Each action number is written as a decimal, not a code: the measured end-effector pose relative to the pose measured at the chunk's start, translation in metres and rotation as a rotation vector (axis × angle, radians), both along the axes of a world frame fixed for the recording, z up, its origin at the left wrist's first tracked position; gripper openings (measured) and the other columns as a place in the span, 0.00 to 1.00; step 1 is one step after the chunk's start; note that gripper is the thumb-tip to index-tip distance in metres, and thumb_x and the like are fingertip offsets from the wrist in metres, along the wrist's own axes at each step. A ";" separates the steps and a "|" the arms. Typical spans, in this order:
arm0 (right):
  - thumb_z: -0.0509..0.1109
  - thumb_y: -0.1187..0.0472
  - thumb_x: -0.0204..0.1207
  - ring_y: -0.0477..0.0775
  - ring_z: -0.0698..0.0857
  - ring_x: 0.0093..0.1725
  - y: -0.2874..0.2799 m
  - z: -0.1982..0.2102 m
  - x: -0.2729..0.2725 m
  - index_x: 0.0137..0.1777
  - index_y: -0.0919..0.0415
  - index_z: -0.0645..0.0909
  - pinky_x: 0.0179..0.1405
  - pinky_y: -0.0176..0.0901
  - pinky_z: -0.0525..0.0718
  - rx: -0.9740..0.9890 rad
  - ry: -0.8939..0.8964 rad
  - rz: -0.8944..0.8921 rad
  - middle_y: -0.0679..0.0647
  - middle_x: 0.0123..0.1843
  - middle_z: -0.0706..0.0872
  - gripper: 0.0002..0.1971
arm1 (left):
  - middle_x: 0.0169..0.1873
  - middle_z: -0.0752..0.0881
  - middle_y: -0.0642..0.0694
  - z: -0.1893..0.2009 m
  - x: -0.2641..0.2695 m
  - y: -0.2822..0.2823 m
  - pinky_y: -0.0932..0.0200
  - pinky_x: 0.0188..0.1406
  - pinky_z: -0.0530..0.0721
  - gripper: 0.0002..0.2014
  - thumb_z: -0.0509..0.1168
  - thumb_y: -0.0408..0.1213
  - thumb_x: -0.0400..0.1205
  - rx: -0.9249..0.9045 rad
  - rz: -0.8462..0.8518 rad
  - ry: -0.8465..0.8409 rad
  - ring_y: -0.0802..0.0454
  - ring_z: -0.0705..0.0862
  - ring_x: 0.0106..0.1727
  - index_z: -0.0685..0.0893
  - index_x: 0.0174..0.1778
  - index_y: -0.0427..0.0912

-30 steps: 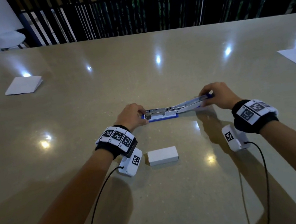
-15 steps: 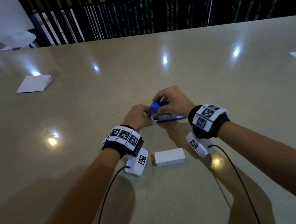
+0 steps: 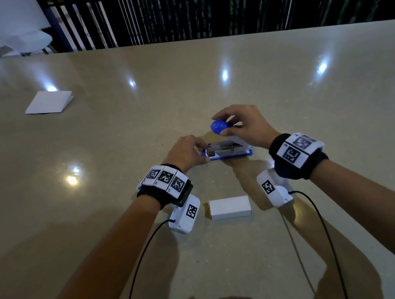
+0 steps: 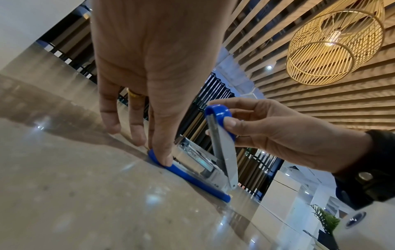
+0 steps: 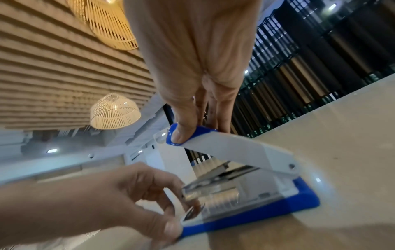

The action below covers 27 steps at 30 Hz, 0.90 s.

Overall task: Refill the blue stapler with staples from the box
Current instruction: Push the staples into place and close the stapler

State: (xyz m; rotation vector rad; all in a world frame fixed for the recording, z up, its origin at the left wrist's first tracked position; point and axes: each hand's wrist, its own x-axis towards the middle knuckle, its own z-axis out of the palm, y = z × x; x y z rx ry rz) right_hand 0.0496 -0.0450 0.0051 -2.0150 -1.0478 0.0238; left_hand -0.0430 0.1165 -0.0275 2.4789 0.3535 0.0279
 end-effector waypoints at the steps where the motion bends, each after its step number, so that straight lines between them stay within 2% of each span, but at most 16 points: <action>1: 0.76 0.73 0.68 0.52 0.84 0.51 -0.005 0.002 0.000 0.59 0.67 0.85 0.54 0.36 0.85 0.017 -0.002 0.002 0.63 0.55 0.88 0.18 | 0.56 0.86 0.43 -0.001 0.000 0.000 0.55 0.46 0.82 0.16 0.76 0.36 0.73 -0.004 0.001 -0.001 0.46 0.86 0.49 0.86 0.56 0.41; 2: 0.75 0.73 0.69 0.53 0.85 0.52 -0.009 0.003 0.000 0.59 0.67 0.85 0.56 0.41 0.85 0.032 -0.002 0.010 0.63 0.55 0.88 0.18 | 0.56 0.86 0.43 -0.001 0.000 0.000 0.54 0.48 0.82 0.16 0.77 0.36 0.73 -0.005 -0.002 -0.003 0.45 0.87 0.50 0.86 0.56 0.41; 4: 0.74 0.72 0.70 0.56 0.86 0.54 -0.018 0.004 0.001 0.60 0.67 0.84 0.57 0.44 0.86 0.075 0.011 0.020 0.61 0.55 0.87 0.17 | 0.56 0.85 0.43 -0.001 0.001 -0.001 0.54 0.49 0.82 0.16 0.77 0.36 0.73 0.006 -0.020 -0.005 0.46 0.86 0.49 0.86 0.56 0.41; 7: 0.71 0.72 0.74 0.55 0.85 0.58 -0.031 0.002 0.006 0.63 0.65 0.83 0.59 0.41 0.85 0.137 0.052 0.014 0.58 0.58 0.85 0.17 | 0.56 0.85 0.43 0.000 0.002 -0.002 0.57 0.45 0.80 0.16 0.76 0.35 0.74 0.026 -0.034 -0.005 0.51 0.82 0.45 0.86 0.56 0.39; 11: 0.68 0.73 0.76 0.55 0.83 0.60 -0.046 -0.003 0.013 0.64 0.62 0.82 0.59 0.38 0.81 0.209 0.135 0.030 0.62 0.64 0.83 0.17 | 0.57 0.84 0.43 -0.001 0.004 -0.002 0.59 0.44 0.76 0.16 0.76 0.37 0.74 0.063 -0.043 0.012 0.51 0.80 0.45 0.86 0.57 0.40; 13: 0.67 0.74 0.76 0.56 0.83 0.60 -0.047 -0.005 0.013 0.62 0.60 0.82 0.59 0.38 0.80 0.217 0.136 0.050 0.63 0.63 0.82 0.16 | 0.58 0.83 0.43 -0.001 0.004 -0.003 0.58 0.45 0.76 0.17 0.76 0.38 0.74 0.104 -0.065 0.037 0.48 0.81 0.48 0.85 0.58 0.41; 15: 0.67 0.74 0.76 0.57 0.83 0.61 -0.047 -0.006 0.013 0.61 0.60 0.82 0.60 0.39 0.81 0.212 0.112 0.065 0.63 0.62 0.82 0.16 | 0.60 0.82 0.44 0.000 0.005 -0.005 0.56 0.50 0.78 0.21 0.75 0.41 0.75 0.114 -0.098 0.025 0.46 0.81 0.57 0.82 0.62 0.42; 18: 0.68 0.74 0.76 0.58 0.83 0.61 -0.047 -0.006 0.013 0.60 0.61 0.82 0.61 0.42 0.82 0.219 0.092 0.056 0.63 0.61 0.83 0.15 | 0.59 0.82 0.44 0.005 0.007 -0.014 0.53 0.55 0.80 0.24 0.74 0.45 0.75 0.072 -0.162 -0.103 0.47 0.81 0.58 0.81 0.65 0.42; 21: 0.68 0.75 0.75 0.58 0.83 0.60 -0.049 -0.006 0.013 0.60 0.65 0.83 0.61 0.43 0.82 0.239 0.103 0.042 0.63 0.60 0.83 0.15 | 0.54 0.85 0.42 0.009 0.013 -0.025 0.58 0.50 0.77 0.20 0.71 0.44 0.78 0.083 -0.212 -0.228 0.46 0.83 0.54 0.84 0.63 0.39; 25: 0.69 0.74 0.75 0.58 0.83 0.60 -0.050 -0.007 0.013 0.61 0.66 0.83 0.60 0.41 0.82 0.239 0.105 0.058 0.65 0.59 0.83 0.14 | 0.53 0.86 0.43 0.014 0.022 -0.032 0.61 0.51 0.77 0.15 0.68 0.39 0.82 0.108 -0.253 -0.337 0.51 0.83 0.51 0.86 0.63 0.37; 27: 0.68 0.74 0.76 0.56 0.83 0.59 -0.050 -0.008 0.013 0.61 0.67 0.82 0.59 0.38 0.81 0.245 0.104 0.062 0.65 0.59 0.82 0.14 | 0.48 0.88 0.41 0.015 0.023 -0.033 0.57 0.46 0.79 0.12 0.66 0.36 0.83 0.135 -0.285 -0.343 0.47 0.84 0.46 0.89 0.58 0.37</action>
